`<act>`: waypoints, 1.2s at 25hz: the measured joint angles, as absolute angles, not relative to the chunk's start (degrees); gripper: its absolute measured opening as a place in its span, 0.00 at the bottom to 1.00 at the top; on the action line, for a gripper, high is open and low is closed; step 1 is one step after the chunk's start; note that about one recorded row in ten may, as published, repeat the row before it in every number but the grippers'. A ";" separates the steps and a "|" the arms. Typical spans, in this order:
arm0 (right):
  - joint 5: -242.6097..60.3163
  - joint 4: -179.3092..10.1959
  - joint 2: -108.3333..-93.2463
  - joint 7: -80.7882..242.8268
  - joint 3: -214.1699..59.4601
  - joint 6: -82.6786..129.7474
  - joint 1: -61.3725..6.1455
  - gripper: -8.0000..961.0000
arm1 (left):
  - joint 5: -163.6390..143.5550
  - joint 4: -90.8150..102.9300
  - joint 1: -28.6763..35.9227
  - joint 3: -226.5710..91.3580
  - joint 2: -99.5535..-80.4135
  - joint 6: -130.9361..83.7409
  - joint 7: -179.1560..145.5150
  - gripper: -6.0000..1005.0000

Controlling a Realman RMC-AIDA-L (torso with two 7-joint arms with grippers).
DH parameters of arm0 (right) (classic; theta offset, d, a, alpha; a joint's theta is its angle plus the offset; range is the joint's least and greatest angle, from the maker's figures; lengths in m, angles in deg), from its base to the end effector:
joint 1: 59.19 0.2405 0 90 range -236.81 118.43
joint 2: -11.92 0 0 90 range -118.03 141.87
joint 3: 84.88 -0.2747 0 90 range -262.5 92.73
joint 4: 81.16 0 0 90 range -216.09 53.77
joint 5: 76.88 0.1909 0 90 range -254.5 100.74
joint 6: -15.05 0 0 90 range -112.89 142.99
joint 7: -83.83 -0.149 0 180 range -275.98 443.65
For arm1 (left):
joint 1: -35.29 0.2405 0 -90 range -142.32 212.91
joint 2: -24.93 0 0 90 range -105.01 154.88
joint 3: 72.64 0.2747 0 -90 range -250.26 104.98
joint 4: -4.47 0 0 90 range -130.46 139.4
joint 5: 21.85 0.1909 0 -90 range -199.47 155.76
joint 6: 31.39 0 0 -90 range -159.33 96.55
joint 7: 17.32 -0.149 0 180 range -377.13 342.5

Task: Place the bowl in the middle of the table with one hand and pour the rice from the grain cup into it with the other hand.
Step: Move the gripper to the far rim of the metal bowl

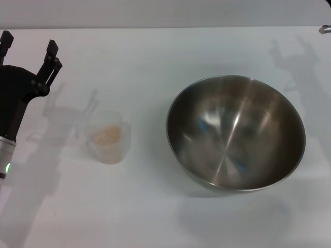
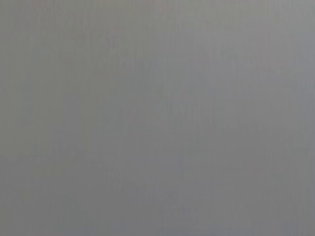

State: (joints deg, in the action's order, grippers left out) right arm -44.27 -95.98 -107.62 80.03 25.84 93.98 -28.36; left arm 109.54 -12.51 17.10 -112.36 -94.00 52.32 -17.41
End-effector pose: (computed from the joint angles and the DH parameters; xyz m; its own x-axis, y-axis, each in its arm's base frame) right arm 0.2469 0.3707 0.0262 0.6159 0.4426 -0.6517 -0.6538 -0.1743 -0.7363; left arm -0.2901 0.2890 -0.0161 0.6824 -0.3064 0.6637 0.6133 -0.2541 -0.7479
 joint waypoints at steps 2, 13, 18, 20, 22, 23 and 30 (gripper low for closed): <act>-44.27 -96.19 -107.66 81.66 25.85 94.10 -28.57 0.71 | 109.54 -12.49 17.10 -112.36 -93.99 52.32 -17.40 0.86; -44.28 -96.00 -107.76 86.83 26.72 95.41 -28.87 0.71 | 109.48 -12.49 17.02 -112.37 -93.98 52.32 -17.40 0.86; -44.32 -96.39 -107.82 93.79 27.05 97.04 -29.90 0.71 | 109.70 -12.50 16.67 -112.36 -93.98 52.15 -17.40 0.86; -44.33 -96.69 -107.86 96.53 27.70 98.08 -30.51 0.71 | 109.73 -12.50 16.62 -112.32 -93.98 51.96 -17.40 0.86; -44.13 -98.83 -107.87 98.51 28.23 97.02 -31.27 0.71 | 109.65 -12.46 16.60 -112.13 -94.01 51.86 -17.38 0.86; -44.13 -98.83 -107.87 98.51 28.23 97.02 -31.27 0.71 | 109.65 -12.46 16.60 -112.13 -94.01 51.86 -17.38 0.86; -43.69 -119.38 -107.60 98.24 27.59 75.70 -36.02 0.71 | 109.63 -12.41 16.77 -112.23 -93.99 51.91 -16.84 0.86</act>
